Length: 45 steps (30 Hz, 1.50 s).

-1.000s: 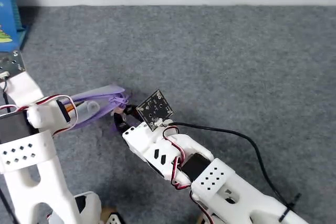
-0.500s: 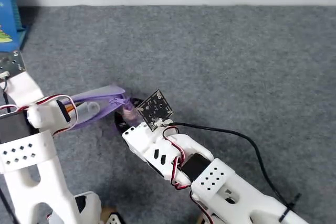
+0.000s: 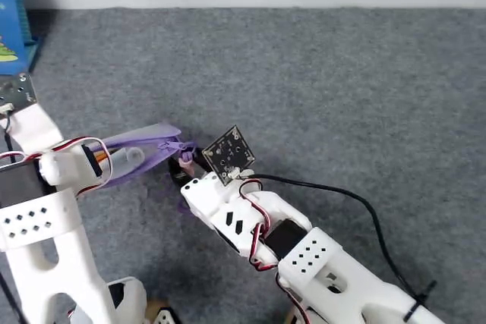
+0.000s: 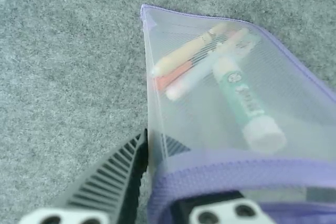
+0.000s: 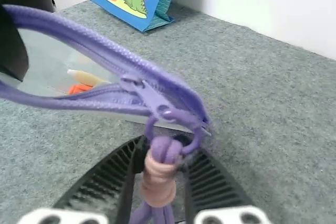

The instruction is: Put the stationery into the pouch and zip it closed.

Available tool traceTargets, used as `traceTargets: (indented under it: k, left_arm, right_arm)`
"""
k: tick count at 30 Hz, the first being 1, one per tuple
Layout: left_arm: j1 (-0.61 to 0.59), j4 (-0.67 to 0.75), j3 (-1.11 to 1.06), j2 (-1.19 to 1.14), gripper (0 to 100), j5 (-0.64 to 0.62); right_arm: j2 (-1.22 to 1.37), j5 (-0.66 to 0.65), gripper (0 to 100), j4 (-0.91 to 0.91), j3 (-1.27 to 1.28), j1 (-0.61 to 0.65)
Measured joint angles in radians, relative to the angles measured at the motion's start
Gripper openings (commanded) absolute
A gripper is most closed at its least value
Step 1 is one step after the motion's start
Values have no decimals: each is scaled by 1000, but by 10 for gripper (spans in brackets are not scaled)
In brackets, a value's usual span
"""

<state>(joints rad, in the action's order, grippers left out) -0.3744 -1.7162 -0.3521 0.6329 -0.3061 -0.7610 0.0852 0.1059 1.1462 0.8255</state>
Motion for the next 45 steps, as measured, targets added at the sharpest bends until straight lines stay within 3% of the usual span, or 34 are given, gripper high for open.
traceTargets:
  k: [9, 21, 24, 27, 37, 45]
  left_arm:
    - [-2, 26, 0, -5, 13, 0]
    - [6, 155, -12, -15, 13, 0]
    - [35, 155, -31, -14, 13, 0]
    - [74, 155, -40, -14, 13, 0]
    - [91, 155, -41, -14, 13, 0]
    - [91, 155, -41, -14, 13, 0]
  right_arm:
    - [-11, 0, 8, 14, 0, 0]
    - [-356, -21, 16, 390, 0, 5]
    - [-382, -21, 75, 446, 0, 5]
    - [-368, -21, 142, 453, 0, 3]
    - [-153, 17, 124, 321, 0, 5]
    - [-140, 20, 147, 282, 0, 5]
